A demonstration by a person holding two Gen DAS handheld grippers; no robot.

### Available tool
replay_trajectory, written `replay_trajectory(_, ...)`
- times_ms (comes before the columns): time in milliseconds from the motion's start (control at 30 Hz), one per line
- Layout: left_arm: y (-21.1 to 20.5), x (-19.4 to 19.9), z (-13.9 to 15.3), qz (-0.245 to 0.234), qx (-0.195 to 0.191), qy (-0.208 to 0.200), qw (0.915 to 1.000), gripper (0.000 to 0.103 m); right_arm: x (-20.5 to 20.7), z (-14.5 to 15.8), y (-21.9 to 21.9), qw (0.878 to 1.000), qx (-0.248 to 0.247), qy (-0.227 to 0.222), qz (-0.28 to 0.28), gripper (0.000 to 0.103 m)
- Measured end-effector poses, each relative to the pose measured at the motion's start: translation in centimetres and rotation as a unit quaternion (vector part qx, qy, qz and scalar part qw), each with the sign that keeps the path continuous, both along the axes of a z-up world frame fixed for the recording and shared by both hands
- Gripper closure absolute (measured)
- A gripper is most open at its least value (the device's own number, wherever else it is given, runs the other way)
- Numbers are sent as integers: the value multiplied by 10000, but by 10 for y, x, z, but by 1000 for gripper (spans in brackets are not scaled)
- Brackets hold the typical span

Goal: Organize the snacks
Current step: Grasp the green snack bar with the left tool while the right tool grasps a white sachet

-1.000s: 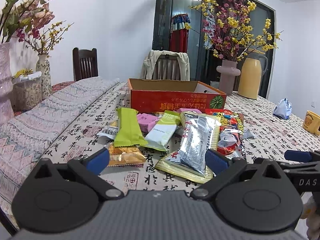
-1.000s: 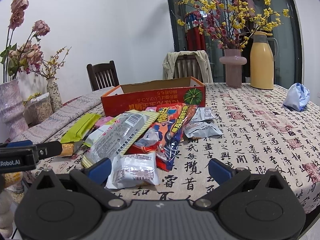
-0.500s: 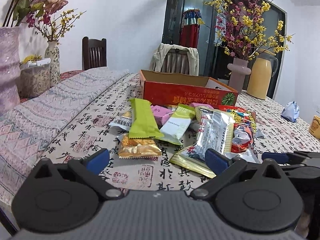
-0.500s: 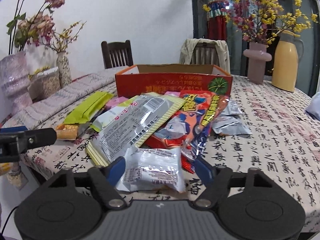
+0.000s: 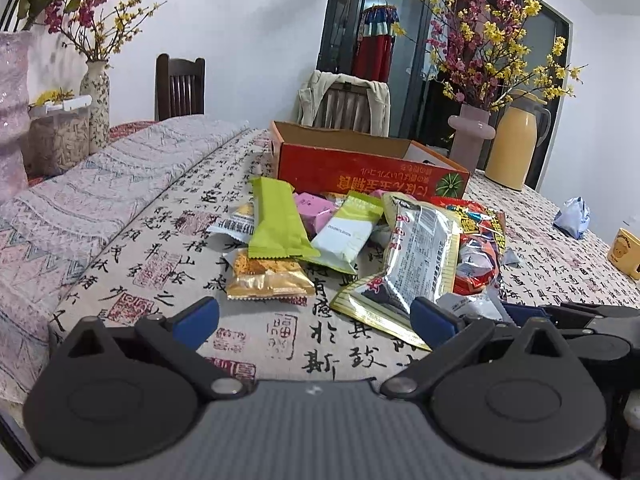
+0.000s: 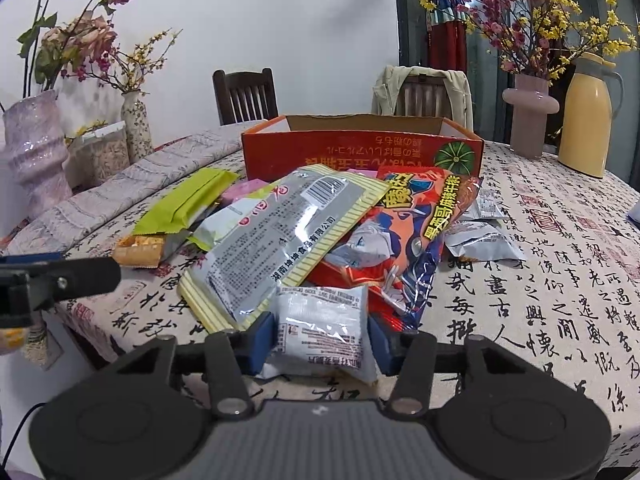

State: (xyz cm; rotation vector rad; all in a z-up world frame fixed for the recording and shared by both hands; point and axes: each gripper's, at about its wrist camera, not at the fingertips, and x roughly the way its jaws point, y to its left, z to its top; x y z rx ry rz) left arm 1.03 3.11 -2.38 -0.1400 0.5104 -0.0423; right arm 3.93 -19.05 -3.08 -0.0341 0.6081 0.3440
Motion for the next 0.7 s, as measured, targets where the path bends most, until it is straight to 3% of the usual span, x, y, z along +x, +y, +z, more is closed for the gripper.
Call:
replay_trajectory(333,3,4,2,41,-19,-26,10000,0,-9,7,-8,9996,138,-243,-86,56)
replay_trajectory(500,10,24,12,166,-35,-2,9999,0,-10,17,-22,9980,284,-495,-256,56)
replay_trajectory(700,7,72,26,458,433,208,9978,0,1,25,-43,9953,347,-693,-573,56)
